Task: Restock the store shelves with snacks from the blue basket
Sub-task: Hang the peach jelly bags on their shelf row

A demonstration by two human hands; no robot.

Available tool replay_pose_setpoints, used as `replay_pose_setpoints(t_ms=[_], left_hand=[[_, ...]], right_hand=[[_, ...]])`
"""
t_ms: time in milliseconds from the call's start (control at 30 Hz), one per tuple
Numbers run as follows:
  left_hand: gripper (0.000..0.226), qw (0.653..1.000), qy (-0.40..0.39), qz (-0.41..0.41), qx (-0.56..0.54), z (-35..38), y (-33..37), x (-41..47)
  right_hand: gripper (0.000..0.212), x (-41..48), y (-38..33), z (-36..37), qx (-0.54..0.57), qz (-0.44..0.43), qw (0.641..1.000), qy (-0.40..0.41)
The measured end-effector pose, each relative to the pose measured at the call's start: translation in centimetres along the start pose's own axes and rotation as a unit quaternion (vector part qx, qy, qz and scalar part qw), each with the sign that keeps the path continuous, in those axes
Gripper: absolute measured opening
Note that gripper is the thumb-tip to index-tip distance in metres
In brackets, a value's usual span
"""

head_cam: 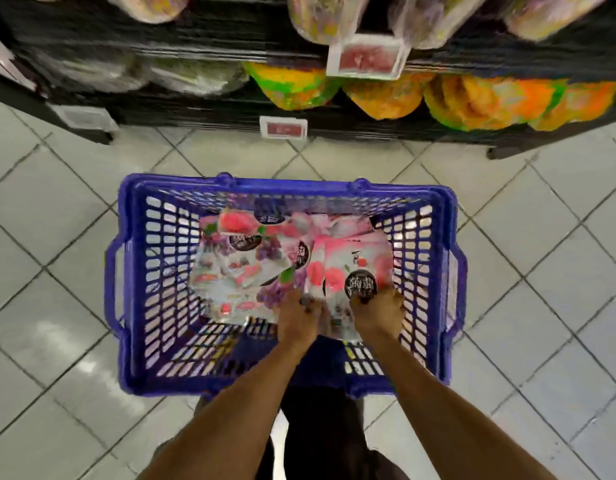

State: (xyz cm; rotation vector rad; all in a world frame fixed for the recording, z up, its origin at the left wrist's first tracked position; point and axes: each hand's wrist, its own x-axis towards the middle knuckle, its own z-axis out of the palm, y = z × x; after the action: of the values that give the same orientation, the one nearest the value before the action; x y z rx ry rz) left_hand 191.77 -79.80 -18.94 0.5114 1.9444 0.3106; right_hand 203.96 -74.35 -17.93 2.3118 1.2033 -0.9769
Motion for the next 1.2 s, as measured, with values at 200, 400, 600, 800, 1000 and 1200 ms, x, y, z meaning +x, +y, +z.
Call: replay_pose_setpoints(t_ms=[200,400,600,800,1000,1200], left_hand=[[0.023,0.988,-0.101,-0.080,-0.089,-1.9,0.5,0.8],[0.025,0.970,-0.124,-0.105,-0.183,-7.7,1.2,-3.4],[0.070,0.973,-0.067,-0.051,-0.216,-17.0,7.4,-12.7],[0.078,0.957,0.000,0.033,-0.288,-29.0,18.5,-25.4],[0.007,0.930,0.034,0.173,-0.323,-39.9,27.8,-37.1],[0.052,0.883,-0.007,0.350,-0.312,-51.8,35.2,-48.2]], right_hand=[[0.073,-0.4,-0.2,-1.7,0.130,0.001,0.991,-0.015],[0.059,-4.3,-0.3,-7.1,0.394,0.084,0.897,-0.180],[0.066,-15.3,-3.0,-16.5,0.550,-0.014,0.802,-0.232],[0.048,-30.4,-6.1,-29.6,0.555,-0.178,0.797,-0.161],[0.065,-43.3,-9.8,-40.7,0.625,-0.259,0.730,-0.099],[0.091,-54.0,-13.9,-50.2,0.656,-0.369,0.646,-0.130]])
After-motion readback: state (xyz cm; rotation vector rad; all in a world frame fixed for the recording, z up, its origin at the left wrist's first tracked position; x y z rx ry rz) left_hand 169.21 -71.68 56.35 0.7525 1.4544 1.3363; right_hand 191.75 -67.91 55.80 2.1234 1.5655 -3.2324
